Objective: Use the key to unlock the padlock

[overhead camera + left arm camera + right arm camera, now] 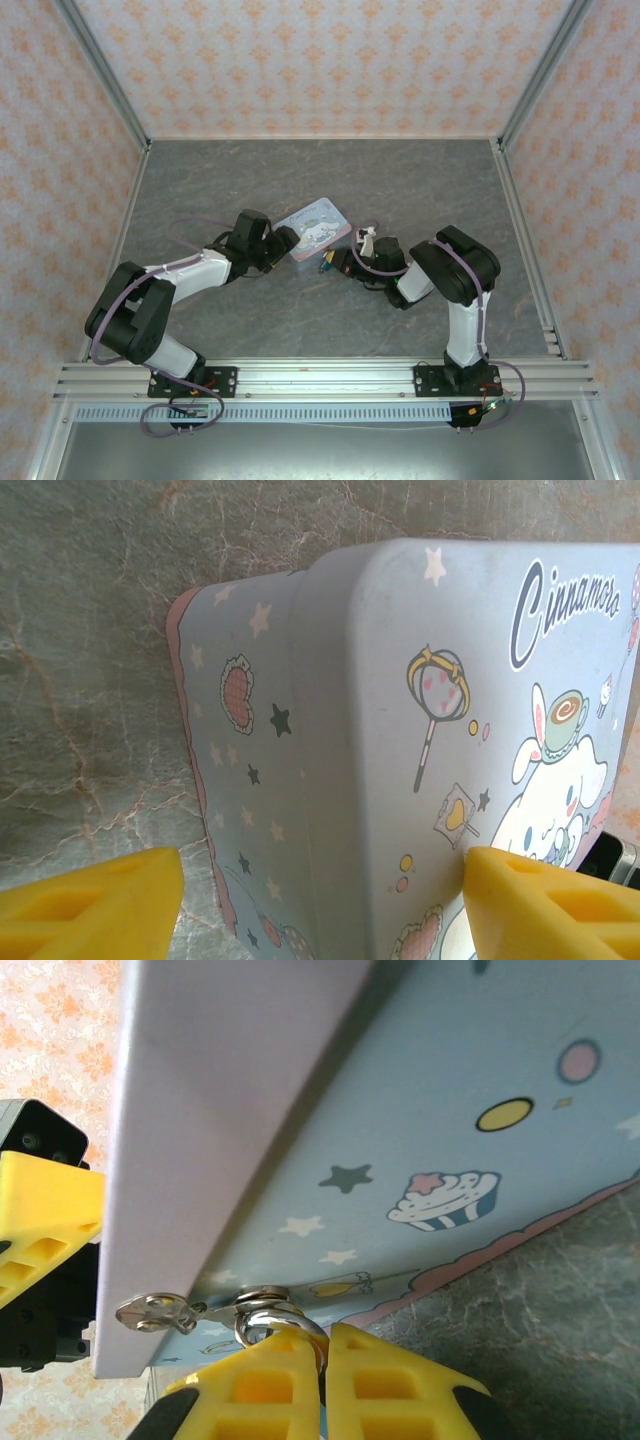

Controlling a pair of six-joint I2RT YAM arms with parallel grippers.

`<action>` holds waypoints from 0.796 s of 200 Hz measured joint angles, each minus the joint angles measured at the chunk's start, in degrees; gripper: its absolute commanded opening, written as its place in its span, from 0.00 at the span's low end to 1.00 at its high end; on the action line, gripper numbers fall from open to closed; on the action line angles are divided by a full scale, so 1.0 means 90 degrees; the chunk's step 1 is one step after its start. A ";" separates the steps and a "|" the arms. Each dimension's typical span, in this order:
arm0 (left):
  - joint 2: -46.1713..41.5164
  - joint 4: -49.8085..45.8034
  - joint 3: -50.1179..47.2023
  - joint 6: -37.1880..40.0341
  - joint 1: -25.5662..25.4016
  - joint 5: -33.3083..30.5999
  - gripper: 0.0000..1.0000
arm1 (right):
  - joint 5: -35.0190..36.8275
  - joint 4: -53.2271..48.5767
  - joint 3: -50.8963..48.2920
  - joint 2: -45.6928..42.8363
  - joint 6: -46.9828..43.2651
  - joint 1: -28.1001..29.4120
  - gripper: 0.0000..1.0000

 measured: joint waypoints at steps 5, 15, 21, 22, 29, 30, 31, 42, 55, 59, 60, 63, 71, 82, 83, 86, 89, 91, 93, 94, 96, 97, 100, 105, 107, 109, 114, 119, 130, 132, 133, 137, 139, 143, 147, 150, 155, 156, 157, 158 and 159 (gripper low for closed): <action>0.0000 0.0000 0.0002 0.0000 0.0000 -0.0002 0.73 | 0.0019 0.0007 -0.0010 -0.0002 0.0002 0.0000 0.06; 0.0000 0.0000 0.0005 0.0000 0.0000 -0.0002 0.73 | 0.0056 0.0029 -0.0034 -0.0007 0.0024 -0.0002 0.06; 0.0000 0.0000 0.0005 0.0000 0.0000 -0.0002 0.73 | 0.0066 0.0044 -0.0044 -0.0012 0.0044 -0.0005 0.06; 0.0000 0.0000 0.0005 0.0000 0.0000 -0.0002 0.73 | 0.0070 0.0044 -0.0046 -0.0015 0.0051 -0.0005 0.06; 0.0000 -0.0002 0.0005 0.0002 0.0000 0.0000 0.73 | 0.0092 0.0061 -0.0066 -0.0019 0.0070 -0.0010 0.06; 0.0000 -0.0002 0.0005 0.0002 0.0000 -0.0002 0.73 | 0.0102 0.0066 -0.0068 -0.0022 0.0070 -0.0010 0.06; 0.0000 -0.0002 0.0005 0.0000 0.0000 0.0000 0.73 | 0.0109 0.0066 -0.0070 -0.0022 0.0070 -0.0012 0.06; 0.0000 -0.0002 0.0005 0.0002 0.0000 -0.0002 0.73 | 0.0134 0.0083 -0.0097 -0.0041 0.0126 -0.0032 0.05; 0.0000 -0.0002 0.0005 0.0002 0.0000 -0.0002 0.73 | 0.0180 0.0117 -0.0104 -0.0049 0.0170 -0.0053 0.05; 0.0000 -0.0002 0.0005 0.0002 0.0000 -0.0002 0.73 | 0.0194 0.0119 -0.0107 -0.0053 0.0192 -0.0063 0.05; 0.0000 -0.0002 0.0005 0.0002 0.0000 -0.0002 0.73 | 0.0197 0.0119 -0.0107 -0.0056 0.0192 -0.0063 0.05; 0.0000 -0.0002 0.0005 0.0002 0.0000 -0.0002 0.73 | 0.0211 0.0121 -0.0109 -0.0063 0.0209 -0.0066 0.04; 0.0000 -0.0002 0.0005 0.0002 0.0000 -0.0002 0.73 | 0.0236 0.0119 -0.0112 -0.0078 0.0238 -0.0073 0.04; 0.0000 -0.0002 0.0005 0.0002 0.0000 -0.0002 0.73 | 0.0262 0.0121 -0.0112 -0.0085 0.0265 -0.0083 0.04; 0.0000 -0.0005 0.0005 0.0002 0.0000 -0.0002 0.73 | 0.0267 0.0121 -0.0112 -0.0085 0.0270 -0.0087 0.04; 0.0000 -0.0005 0.0005 0.0002 0.0000 -0.0002 0.73 | 0.0272 0.0121 -0.0112 -0.0087 0.0282 -0.0092 0.04; 0.0000 -0.0007 0.0005 0.0002 0.0000 -0.0002 0.73 | 0.0279 0.0121 -0.0112 -0.0090 0.0284 -0.0092 0.04; 0.0000 -0.0007 0.0005 0.0002 0.0000 -0.0002 0.74 | 0.0282 0.0121 -0.0112 -0.0090 0.0287 -0.0095 0.04; -0.0002 -0.0010 0.0005 0.0002 0.0000 -0.0002 0.74 | 0.0291 0.0121 -0.0112 -0.0090 0.0289 -0.0097 0.04; -0.0002 -0.0010 0.0005 0.0005 0.0000 -0.0002 0.74 | 0.0294 0.0121 -0.0112 -0.0092 0.0289 -0.0100 0.04; -0.0005 -0.0012 0.0005 0.0005 0.0000 -0.0002 0.74 | 0.0304 0.0121 -0.0114 -0.0095 0.0291 -0.0104 0.04; -0.0007 -0.0015 0.0005 0.0005 0.0000 -0.0002 0.74 | 0.0304 0.0121 -0.0117 -0.0097 0.0291 -0.0104 0.04; -0.0015 -0.0027 0.0005 0.0005 0.0000 -0.0005 0.74 | 0.0313 0.0121 -0.0119 -0.0102 0.0308 -0.0104 0.04; -0.0019 -0.0039 0.0005 0.0005 0.0000 -0.0007 0.74 | 0.0342 0.0121 -0.0134 -0.0112 0.0313 -0.0109 0.04; -0.0029 -0.0051 0.0005 0.0005 0.0000 -0.0012 0.74 | 0.0357 0.0121 -0.0138 -0.0117 0.0311 -0.0117 0.04; -0.0032 -0.0056 0.0005 0.0007 0.0000 -0.0015 0.74 | 0.0364 0.0124 -0.0148 -0.0121 0.0318 -0.0124 0.04; -0.0046 -0.0080 0.0005 0.0010 0.0000 -0.0017 0.74 | 0.0384 0.0121 -0.0165 -0.0138 0.0333 -0.0134 0.04; -0.0061 -0.0112 0.0005 0.0017 0.0000 -0.0019 0.75 | 0.0408 0.0121 -0.0182 -0.0153 0.0333 -0.0138 0.04; -0.0104 -0.0189 0.0005 0.0024 0.0000 -0.0019 0.76 | 0.0449 0.0121 -0.0221 -0.0189 0.0333 -0.0172 0.04; -0.0112 -0.0202 0.0005 0.0024 0.0000 -0.0019 0.76 | 0.0454 0.0119 -0.0228 -0.0199 0.0333 -0.0177 0.04; -0.0117 -0.0209 0.0005 0.0024 0.0000 -0.0019 0.76 | 0.0454 0.0121 -0.0231 -0.0202 0.0330 -0.0180 0.04; -0.0136 -0.0240 0.0005 0.0027 0.0000 -0.0022 0.76 | 0.0474 0.0119 -0.0248 -0.0223 0.0330 -0.0194 0.04; -0.0143 -0.0260 0.0005 0.0024 0.0000 -0.0019 0.77 | 0.0481 0.0119 -0.0255 -0.0231 0.0330 -0.0194 0.04; -0.0168 -0.0296 0.0005 0.0027 0.0000 -0.0022 0.77 | 0.0503 0.0117 -0.0277 -0.0260 0.0328 -0.0206 0.04; -0.0187 -0.0338 0.0005 0.0029 0.0000 -0.0022 0.78 | 0.0512 0.0114 -0.0296 -0.0287 0.0325 -0.0219 0.04; -0.0206 -0.0374 0.0005 0.0029 -0.0002 -0.0024 0.78 | 0.0529 0.0114 -0.0316 -0.0313 0.0325 -0.0221 0.04; -0.0243 -0.0435 0.0005 0.0039 -0.0005 -0.0032 0.79 | 0.0546 0.0109 -0.0347 -0.0364 0.0321 -0.0236 0.04; -0.0248 -0.0440 0.0005 0.0041 -0.0007 -0.0032 0.79 | 0.0551 0.0104 -0.0357 -0.0379 0.0311 -0.0236 0.04; -0.0257 -0.0454 0.0005 0.0046 -0.0007 -0.0036 0.79 | 0.0554 0.0104 -0.0359 -0.0384 0.0308 -0.0236 0.04; -0.0262 -0.0466 0.0005 0.0049 -0.0007 -0.0041 0.80 | 0.0559 0.0102 -0.0369 -0.0401 0.0306 -0.0238 0.04; -0.0267 -0.0478 0.0005 0.0049 -0.0007 -0.0046 0.80 | 0.0559 0.0102 -0.0374 -0.0408 0.0306 -0.0238 0.04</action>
